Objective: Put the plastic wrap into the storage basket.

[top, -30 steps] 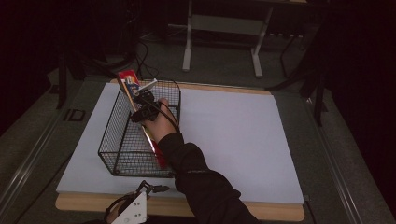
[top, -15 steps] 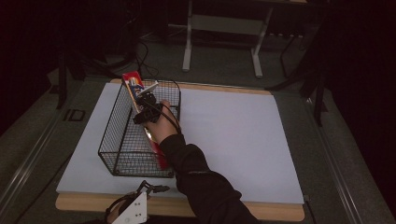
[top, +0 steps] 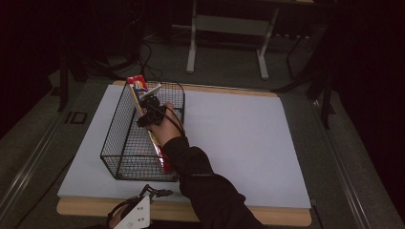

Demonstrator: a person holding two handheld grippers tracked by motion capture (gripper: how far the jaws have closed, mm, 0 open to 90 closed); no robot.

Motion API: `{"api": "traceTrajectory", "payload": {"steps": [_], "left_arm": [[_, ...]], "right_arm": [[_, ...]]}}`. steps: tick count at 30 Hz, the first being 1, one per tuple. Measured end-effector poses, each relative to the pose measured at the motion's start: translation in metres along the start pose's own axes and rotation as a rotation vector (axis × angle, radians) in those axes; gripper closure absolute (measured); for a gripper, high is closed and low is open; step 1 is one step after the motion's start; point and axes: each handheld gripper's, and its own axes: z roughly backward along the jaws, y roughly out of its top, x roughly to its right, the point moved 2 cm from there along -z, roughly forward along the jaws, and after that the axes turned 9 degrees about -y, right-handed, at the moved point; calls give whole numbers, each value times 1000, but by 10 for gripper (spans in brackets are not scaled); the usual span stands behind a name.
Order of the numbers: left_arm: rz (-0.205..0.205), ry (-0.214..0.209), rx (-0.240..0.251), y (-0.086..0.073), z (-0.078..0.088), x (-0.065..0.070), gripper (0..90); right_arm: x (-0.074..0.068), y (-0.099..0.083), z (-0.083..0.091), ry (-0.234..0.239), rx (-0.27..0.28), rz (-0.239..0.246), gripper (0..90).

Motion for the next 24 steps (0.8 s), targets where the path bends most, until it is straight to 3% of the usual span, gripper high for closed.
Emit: {"api": "traceTrajectory", "payload": {"steps": [10,23,24], "left_arm": [[0,-2,-2,0,0,0,1],[4,-2,-15,-2,-2,0,1],[5,-2,-16,-2,-2,0,2]], "right_arm": [[1,0,1,10,6,7,348],[19,-4,26,75,120,9,166],[22,-6,30,74,128,37,147]]}}
